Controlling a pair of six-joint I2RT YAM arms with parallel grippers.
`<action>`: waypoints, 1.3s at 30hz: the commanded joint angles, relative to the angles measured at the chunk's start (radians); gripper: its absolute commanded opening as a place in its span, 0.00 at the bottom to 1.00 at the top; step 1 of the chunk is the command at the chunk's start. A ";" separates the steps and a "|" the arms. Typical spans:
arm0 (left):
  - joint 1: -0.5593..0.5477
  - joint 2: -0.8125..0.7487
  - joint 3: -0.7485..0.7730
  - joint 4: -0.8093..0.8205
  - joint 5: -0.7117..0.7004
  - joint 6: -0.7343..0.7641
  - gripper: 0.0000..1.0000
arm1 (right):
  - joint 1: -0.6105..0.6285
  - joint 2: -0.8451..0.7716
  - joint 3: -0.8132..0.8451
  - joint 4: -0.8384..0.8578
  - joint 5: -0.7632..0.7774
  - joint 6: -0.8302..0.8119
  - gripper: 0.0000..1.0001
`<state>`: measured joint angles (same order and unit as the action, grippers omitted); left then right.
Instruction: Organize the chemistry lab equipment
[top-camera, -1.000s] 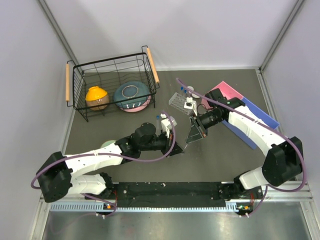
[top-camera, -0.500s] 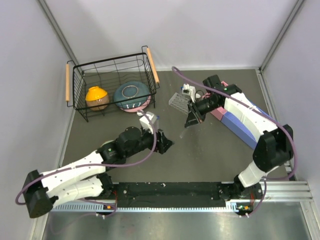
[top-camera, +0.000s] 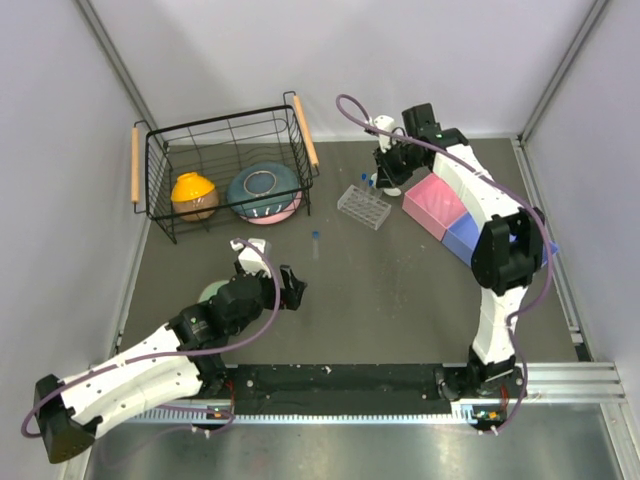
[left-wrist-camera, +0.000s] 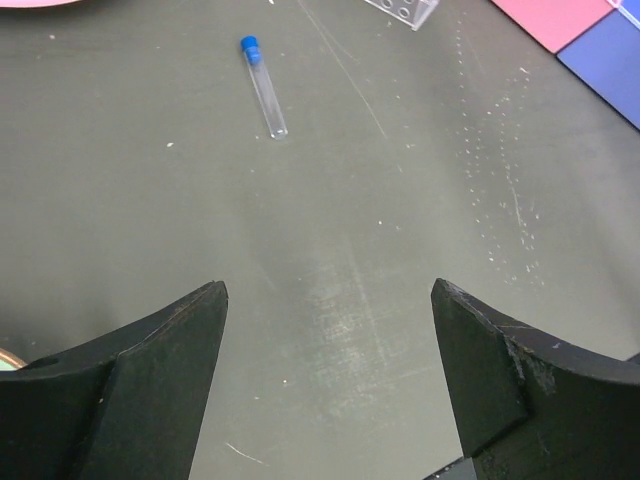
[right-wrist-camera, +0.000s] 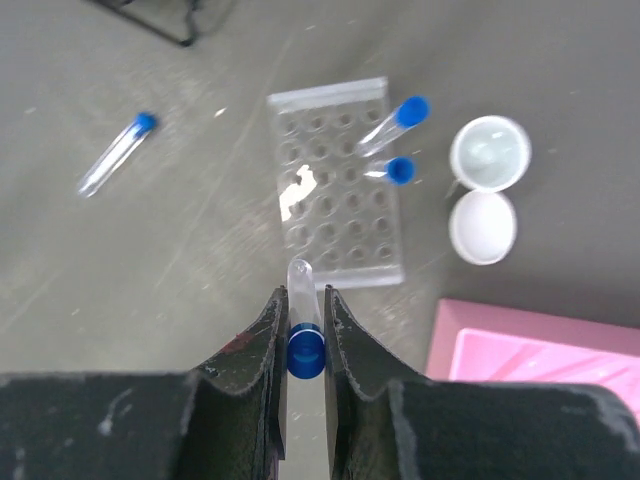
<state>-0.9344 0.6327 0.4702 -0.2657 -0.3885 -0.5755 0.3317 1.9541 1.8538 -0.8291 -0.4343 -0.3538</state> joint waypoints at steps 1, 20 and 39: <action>0.014 0.004 0.008 -0.007 -0.062 -0.003 0.88 | 0.006 0.093 0.119 0.073 0.133 0.010 0.11; 0.045 0.058 0.015 0.002 -0.056 0.008 0.88 | 0.024 0.253 0.226 0.090 0.131 0.016 0.12; 0.063 0.036 -0.008 0.000 -0.044 0.003 0.88 | 0.035 0.295 0.216 0.088 0.177 0.006 0.12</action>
<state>-0.8780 0.6781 0.4690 -0.2924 -0.4343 -0.5747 0.3531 2.2223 2.0365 -0.7486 -0.2642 -0.3470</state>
